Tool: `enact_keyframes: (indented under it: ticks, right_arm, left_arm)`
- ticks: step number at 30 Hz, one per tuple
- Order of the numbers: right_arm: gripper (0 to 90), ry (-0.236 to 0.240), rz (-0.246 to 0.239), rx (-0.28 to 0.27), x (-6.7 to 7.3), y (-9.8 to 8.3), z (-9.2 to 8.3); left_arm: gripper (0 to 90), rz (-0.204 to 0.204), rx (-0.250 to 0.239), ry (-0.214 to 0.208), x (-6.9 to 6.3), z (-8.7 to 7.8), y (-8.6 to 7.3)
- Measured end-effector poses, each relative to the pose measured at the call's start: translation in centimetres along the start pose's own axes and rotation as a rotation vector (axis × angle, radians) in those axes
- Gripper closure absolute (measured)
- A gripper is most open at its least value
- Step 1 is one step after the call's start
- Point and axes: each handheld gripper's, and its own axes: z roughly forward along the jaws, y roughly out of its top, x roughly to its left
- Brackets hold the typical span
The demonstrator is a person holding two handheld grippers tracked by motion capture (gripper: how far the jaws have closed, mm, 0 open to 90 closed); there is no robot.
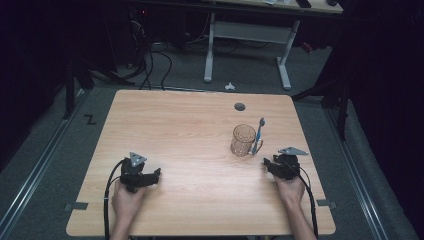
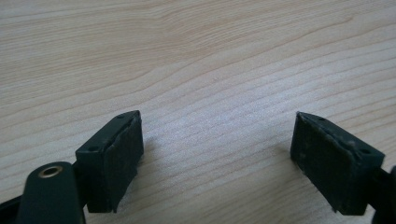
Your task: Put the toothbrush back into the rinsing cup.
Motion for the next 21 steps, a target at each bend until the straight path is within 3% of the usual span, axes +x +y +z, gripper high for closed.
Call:
enact_keyframes:
  ticks: [4,11,21]
  right_arm:
    - [48.7,-0.02,-0.033,-0.002,0.29,-0.06,0.12]
    - [42.9,-0.035,-0.015,0.002,0.33,-0.27,-0.08]
    - [41.9,-0.038,-0.013,0.003,0.34,-0.3,-0.11]
  left_arm:
    - [17.7,0.001,0.001,0.0,0.01,-0.01,0.0]
    - [17.7,0.001,0.001,0.0,0.0,-0.01,-0.01]
    - [17.8,0.001,0.001,0.0,0.0,-0.01,-0.01]
